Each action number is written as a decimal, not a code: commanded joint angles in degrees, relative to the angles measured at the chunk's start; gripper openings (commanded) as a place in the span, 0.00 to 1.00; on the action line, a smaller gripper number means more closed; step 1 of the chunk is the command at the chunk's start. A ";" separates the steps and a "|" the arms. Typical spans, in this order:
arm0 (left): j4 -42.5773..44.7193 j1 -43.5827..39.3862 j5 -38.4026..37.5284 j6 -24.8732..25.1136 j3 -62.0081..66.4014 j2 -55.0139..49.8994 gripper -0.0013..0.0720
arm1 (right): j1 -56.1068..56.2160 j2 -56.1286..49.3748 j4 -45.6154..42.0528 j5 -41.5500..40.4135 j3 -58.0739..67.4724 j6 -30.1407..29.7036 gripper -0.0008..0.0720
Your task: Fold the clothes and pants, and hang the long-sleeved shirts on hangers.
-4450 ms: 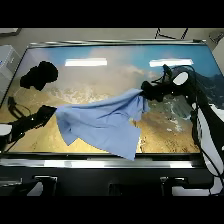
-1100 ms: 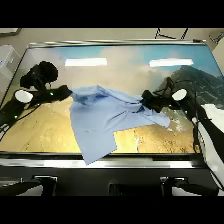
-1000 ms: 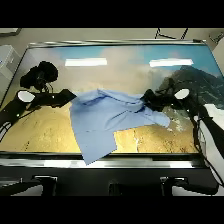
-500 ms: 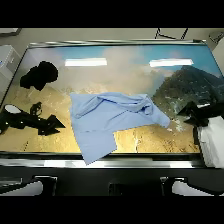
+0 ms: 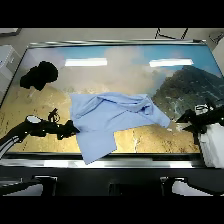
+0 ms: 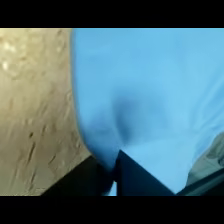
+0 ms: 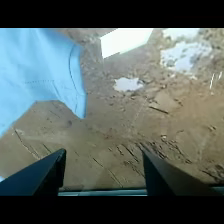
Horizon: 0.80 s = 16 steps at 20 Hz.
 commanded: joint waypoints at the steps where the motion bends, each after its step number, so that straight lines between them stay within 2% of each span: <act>1: -1.66 -2.78 5.18 -1.05 -0.44 0.00 0.05 | 0.07 -0.17 0.72 -5.07 -2.29 -0.09 0.78; 4: -1.60 -2.58 4.57 -0.90 -0.44 1.25 0.05 | 0.07 -0.48 4.00 -10.19 -7.41 -1.29 0.76; 7: -1.60 -2.69 3.48 -0.90 -0.46 3.28 0.05 | 0.09 -3.10 11.61 -13.40 -10.34 -5.73 0.70; 9: -1.60 -2.69 2.82 -0.90 -0.46 4.57 0.05 | 0.09 -5.05 15.65 -14.03 -10.38 -7.21 0.70; 13: -1.60 -2.69 2.60 -0.92 -0.44 5.97 0.05 | 4.42 -6.49 15.89 -17.51 -10.38 -7.32 0.69; 14: -1.60 -2.69 2.23 -0.90 -0.44 6.23 0.05 | 6.56 -6.69 15.89 -19.17 -10.36 -7.10 0.52; 15: -1.60 -2.69 1.75 -0.90 -0.44 6.64 0.05 | 8.13 -6.67 15.93 -19.93 -10.01 -6.86 0.19; 16: -1.60 -2.69 1.51 -0.90 -0.33 7.41 0.05 | 9.09 -6.60 15.96 -18.86 -8.92 -6.91 0.07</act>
